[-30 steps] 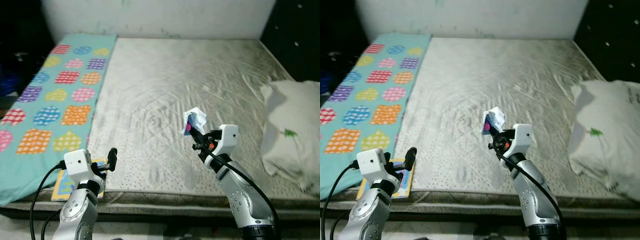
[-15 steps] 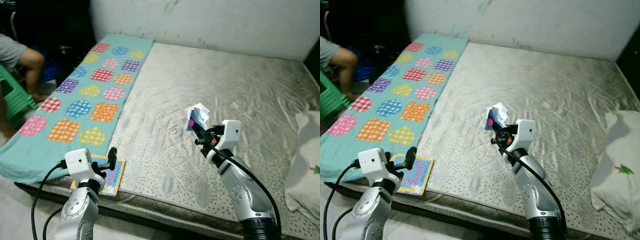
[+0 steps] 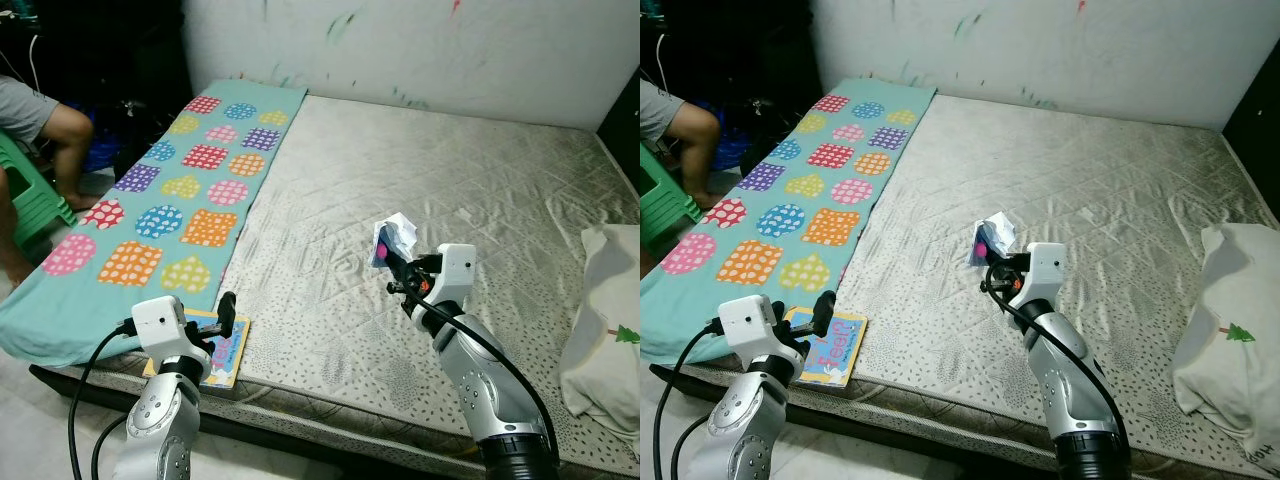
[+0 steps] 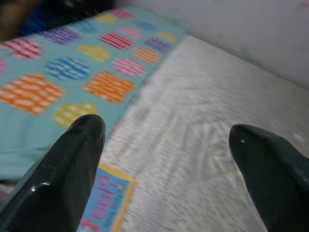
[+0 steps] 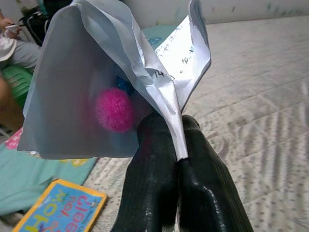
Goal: Clean up the room
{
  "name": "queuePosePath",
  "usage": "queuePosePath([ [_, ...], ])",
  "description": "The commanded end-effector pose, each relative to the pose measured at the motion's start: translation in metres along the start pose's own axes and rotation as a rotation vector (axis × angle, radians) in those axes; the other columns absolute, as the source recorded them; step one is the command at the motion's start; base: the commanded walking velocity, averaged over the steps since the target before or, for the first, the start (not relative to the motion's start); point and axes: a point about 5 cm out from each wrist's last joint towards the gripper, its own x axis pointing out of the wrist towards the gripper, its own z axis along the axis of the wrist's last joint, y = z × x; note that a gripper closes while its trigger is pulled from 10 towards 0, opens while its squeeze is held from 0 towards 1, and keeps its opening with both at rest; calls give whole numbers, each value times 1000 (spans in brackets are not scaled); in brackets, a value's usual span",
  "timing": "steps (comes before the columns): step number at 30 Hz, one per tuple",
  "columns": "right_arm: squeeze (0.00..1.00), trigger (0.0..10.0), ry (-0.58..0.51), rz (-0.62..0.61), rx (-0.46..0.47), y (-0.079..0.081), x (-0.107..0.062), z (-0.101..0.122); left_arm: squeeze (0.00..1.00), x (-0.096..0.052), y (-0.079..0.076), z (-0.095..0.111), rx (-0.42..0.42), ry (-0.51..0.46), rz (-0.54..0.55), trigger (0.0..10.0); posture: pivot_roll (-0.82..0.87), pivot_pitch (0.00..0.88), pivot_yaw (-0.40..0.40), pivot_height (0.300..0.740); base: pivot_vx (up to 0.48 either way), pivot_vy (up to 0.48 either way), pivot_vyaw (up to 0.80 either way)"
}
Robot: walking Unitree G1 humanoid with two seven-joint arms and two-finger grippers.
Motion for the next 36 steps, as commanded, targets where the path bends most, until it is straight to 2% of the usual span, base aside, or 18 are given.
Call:
queuePosePath([
  [1,0,10000,-21,-13,-24,-4,-3,4,0,-3,17,1,12,-6,75,10000,-90,0,-33,740,0,0,0],
  [4,0,10000,-26,-26,-34,-8,-8,3,0,-11,34,1,8,-1,121,10000,-91,0,-32,740,0,0,0],
  [7,0,10000,-19,-28,-34,-9,-11,0,0,-16,38,-1,-22,16,109,10000,-90,0,-32,740,0,0,0],
  [9,0,10000,-14,-23,-37,-7,-11,-3,0,-18,34,-4,-23,24,55,10000,-83,0,-33,740,0,0,0],
  [13,0,10000,-21,-3,-51,-2,-8,-2,0,-18,38,-9,-46,41,59,10000,-83,0,-31,740,0,0,0],
  [18,0,10000,-28,25,-79,1,-8,0,0,-18,36,-7,-37,42,35,10000,-79,0,-31,740,0,0,0],
  [36,0,10000,-26,47,-82,5,-7,-2,0,-17,32,-8,-5,54,15,10000,-76,0,-32,740,0,0,787],
])
